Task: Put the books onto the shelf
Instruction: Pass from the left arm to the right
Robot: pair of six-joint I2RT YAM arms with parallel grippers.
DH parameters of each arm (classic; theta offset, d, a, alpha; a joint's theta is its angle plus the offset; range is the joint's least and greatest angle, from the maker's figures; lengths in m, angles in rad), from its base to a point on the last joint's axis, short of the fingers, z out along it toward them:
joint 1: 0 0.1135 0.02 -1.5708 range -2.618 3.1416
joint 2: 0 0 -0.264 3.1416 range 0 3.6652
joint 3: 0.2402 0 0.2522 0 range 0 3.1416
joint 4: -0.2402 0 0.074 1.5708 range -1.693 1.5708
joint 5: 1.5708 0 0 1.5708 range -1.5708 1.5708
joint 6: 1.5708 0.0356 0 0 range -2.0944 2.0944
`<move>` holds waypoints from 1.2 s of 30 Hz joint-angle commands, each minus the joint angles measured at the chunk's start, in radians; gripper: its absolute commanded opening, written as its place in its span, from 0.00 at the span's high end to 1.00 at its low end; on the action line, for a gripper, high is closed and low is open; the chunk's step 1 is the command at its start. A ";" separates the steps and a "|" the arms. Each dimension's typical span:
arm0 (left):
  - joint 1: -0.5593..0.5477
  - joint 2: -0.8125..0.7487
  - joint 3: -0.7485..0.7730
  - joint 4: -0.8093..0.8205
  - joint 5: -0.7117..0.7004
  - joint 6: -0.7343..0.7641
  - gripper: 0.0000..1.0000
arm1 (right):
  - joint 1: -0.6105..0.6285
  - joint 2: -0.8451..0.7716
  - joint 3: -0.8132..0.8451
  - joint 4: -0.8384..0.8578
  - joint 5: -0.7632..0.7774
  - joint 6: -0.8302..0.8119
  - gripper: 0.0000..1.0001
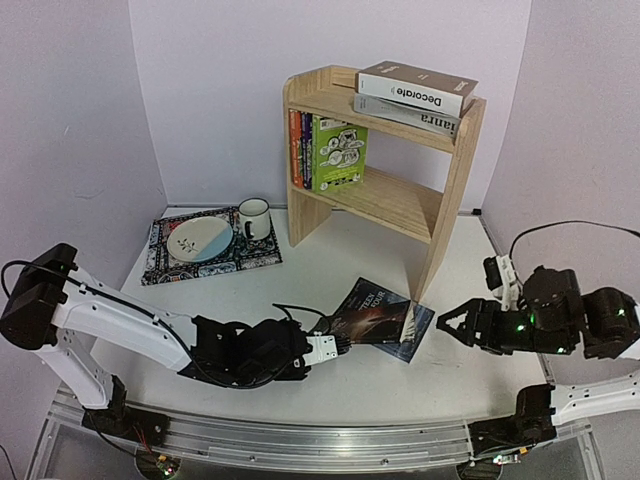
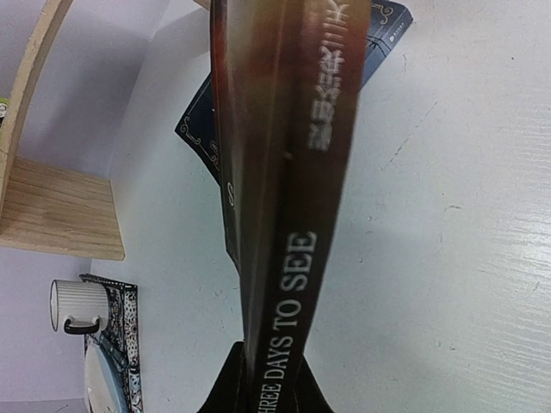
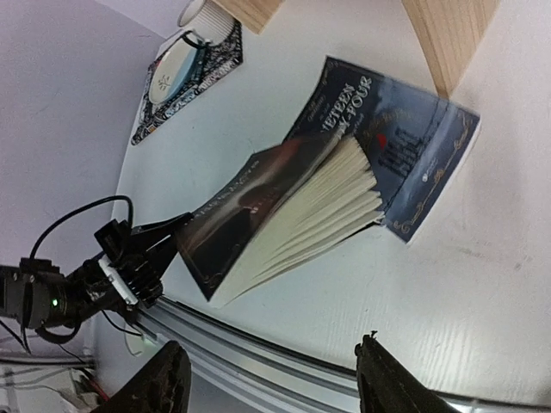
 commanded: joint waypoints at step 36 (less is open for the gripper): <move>0.005 -0.395 0.167 -0.512 0.220 -0.146 1.00 | 0.001 0.369 0.122 0.360 -0.402 -1.140 0.30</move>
